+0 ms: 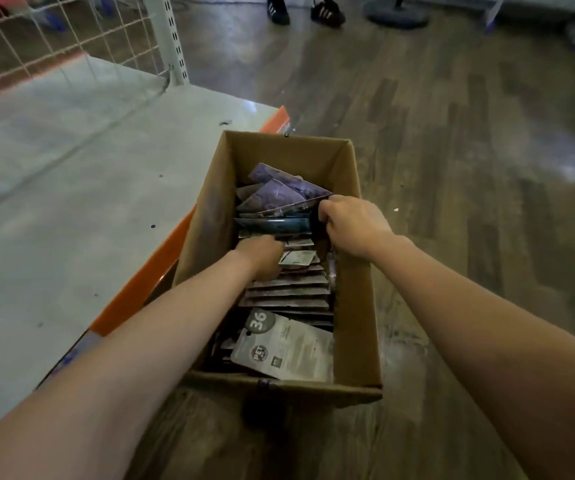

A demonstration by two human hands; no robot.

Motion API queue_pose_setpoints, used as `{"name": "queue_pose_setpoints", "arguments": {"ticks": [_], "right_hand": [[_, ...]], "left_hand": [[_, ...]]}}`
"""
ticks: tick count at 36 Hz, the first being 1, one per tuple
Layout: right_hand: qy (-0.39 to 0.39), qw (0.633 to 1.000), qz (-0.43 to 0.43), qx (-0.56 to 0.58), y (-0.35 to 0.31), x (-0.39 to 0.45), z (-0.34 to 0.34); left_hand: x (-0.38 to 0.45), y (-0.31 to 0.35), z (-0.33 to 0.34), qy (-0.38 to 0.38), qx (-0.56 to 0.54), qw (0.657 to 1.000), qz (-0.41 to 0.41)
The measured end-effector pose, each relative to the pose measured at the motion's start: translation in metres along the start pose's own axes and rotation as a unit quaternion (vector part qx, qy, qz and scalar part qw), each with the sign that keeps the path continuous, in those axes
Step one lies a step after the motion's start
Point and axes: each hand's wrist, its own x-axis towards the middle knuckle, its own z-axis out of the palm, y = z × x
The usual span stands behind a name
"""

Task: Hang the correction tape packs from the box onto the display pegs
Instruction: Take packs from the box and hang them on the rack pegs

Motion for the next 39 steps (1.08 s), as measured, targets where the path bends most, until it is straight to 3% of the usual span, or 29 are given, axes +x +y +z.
{"name": "queue_pose_setpoints", "arguments": {"ticks": [11, 19, 24, 30, 34, 39], "right_hand": [[0.045, 0.997, -0.037, -0.042, 0.007, 0.011, 0.015], [0.033, 0.998, -0.036, -0.04, 0.002, 0.006, 0.009], [0.022, 1.0, -0.013, -0.006, -0.001, 0.001, 0.006], [-0.01, 0.987, 0.042, 0.155, -0.011, 0.007, -0.005], [-0.044, 0.953, 0.055, 0.295, -0.018, 0.003, -0.018], [-0.045, 0.925, 0.057, 0.372, -0.015, -0.009, -0.036]], "left_hand": [[0.024, -0.023, 0.035, -0.084, 0.064, 0.992, -0.073], [0.011, -0.018, 0.01, 0.036, 0.08, 0.994, -0.06], [-0.011, -0.012, -0.025, 0.168, -0.018, 0.985, -0.018], [-0.041, -0.003, -0.071, 0.311, -0.127, 0.942, -0.015], [-0.06, -0.003, -0.098, 0.351, -0.248, 0.903, 0.022], [-0.075, 0.007, -0.117, 0.399, -0.326, 0.855, 0.059]]}}
